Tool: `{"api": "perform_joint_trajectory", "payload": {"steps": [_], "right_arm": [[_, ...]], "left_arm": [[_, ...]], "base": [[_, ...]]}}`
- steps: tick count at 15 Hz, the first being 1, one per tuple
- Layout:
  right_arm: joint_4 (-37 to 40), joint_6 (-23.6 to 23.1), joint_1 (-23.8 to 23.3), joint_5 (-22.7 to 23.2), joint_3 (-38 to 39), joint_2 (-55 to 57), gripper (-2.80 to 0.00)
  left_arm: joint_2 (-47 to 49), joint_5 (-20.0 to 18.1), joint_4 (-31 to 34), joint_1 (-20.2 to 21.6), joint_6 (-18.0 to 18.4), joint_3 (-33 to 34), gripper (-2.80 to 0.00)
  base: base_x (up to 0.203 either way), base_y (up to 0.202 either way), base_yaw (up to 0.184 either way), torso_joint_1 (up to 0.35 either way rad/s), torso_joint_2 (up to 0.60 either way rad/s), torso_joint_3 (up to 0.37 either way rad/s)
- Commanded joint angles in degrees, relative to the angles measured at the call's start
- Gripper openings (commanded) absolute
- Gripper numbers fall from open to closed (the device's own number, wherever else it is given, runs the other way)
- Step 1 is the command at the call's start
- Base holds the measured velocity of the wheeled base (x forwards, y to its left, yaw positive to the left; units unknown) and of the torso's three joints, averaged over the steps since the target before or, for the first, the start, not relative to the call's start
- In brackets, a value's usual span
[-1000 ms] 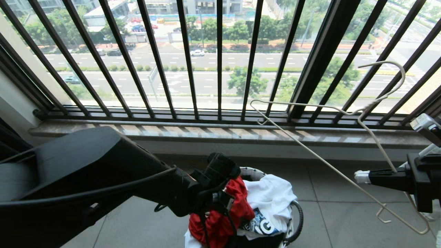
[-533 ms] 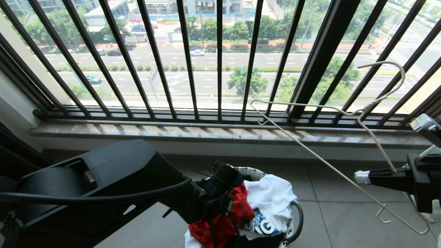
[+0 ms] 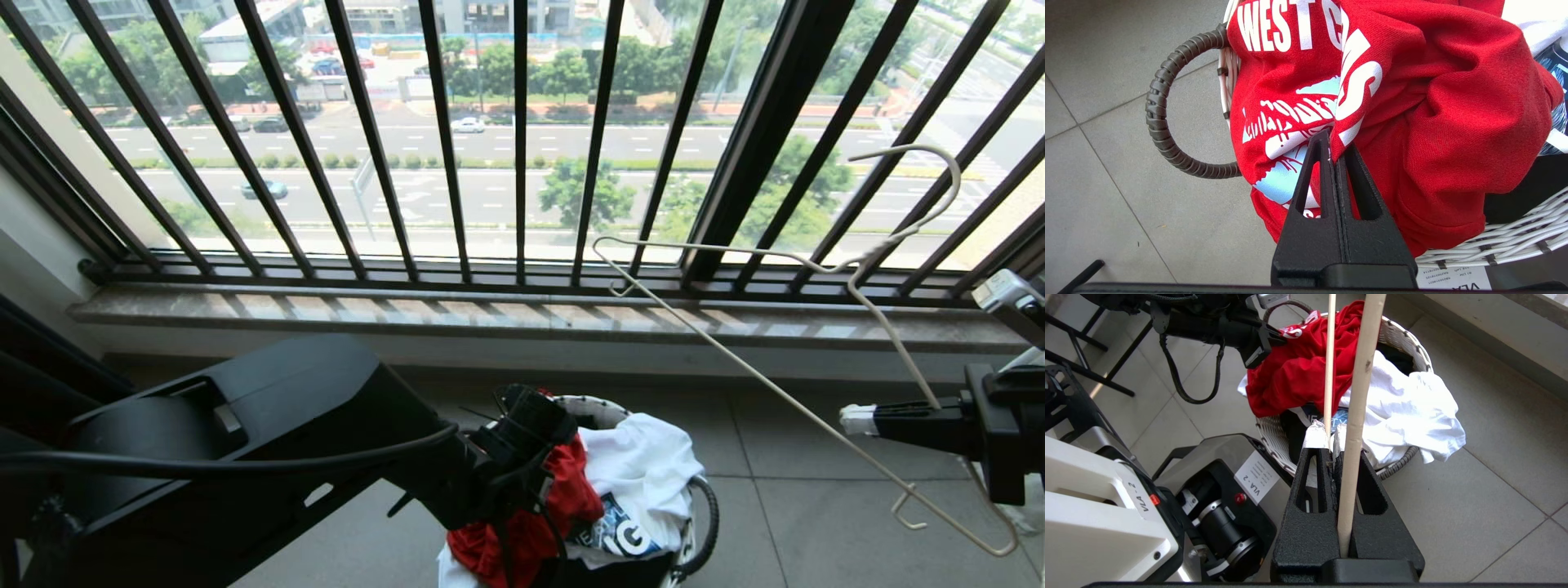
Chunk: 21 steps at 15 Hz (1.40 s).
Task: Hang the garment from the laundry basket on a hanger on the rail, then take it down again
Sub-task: Pick up clothes from the basket
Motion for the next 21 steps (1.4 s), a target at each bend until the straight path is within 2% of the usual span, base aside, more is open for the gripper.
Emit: {"api": "perform_joint_trajectory", "payload": {"steps": [1, 6, 9, 14, 15, 16, 18, 21], "right_arm": [[-0.2, -0.2, -0.1, 0.3, 0.0, -0.1, -2.8], [-0.3, -0.2, -0.4, 0.3, 0.0, -0.3, -2.8], [-0.3, -0.2, -0.4, 0.3, 0.0, -0.6, -2.8], [-0.3, -0.2, -1.3, 0.3, -0.3, -0.6, -2.8], [-0.3, -0.2, -1.4, 0.3, -0.3, -0.6, -2.8], [-0.3, -0.2, -1.4, 0.3, -0.3, -0.6, -2.8], [-0.3, -0.2, -1.6, 0.3, -0.3, -0.6, -2.8], [-0.3, -0.2, -1.7, 0.3, -0.3, -0.6, -2.8]], "left_arm": [[-4.0, 0.2, 0.7, 1.3, 0.3, 0.2, -2.8], [-16.2, 0.3, 12.6, 7.4, 4.4, 0.6, -2.8], [-21.9, 0.2, 20.6, 8.8, 5.7, 0.3, -2.8], [-26.7, -0.3, 20.7, 8.5, 5.4, 0.3, -2.8], [-28.1, -0.8, 20.4, 7.4, 4.5, 0.2, -2.8], [-28.9, -2.9, 19.5, 6.2, 2.5, 0.2, -2.8], [-31.0, -5.8, 18.6, 5.0, 1.2, 0.4, -2.8], [-34.0, -6.2, 18.2, 2.3, -2.2, 0.6, -2.8]], "base": [[0.0, 0.0, 0.0, 0.0, 0.0, 0.0], [0.0, 0.0, 0.0, 0.0, 0.0, 0.0], [0.0, 0.0, 0.0, 0.0, 0.0, 0.0], [0.0, 0.0, 0.0, 0.0, 0.0, 0.0], [0.0, 0.0, 0.0, 0.0, 0.0, 0.0], [0.0, 0.0, 0.0, 0.0, 0.0, 0.0], [0.0, 0.0, 0.0, 0.0, 0.0, 0.0], [0.0, 0.0, 0.0, 0.0, 0.0, 0.0]]}}
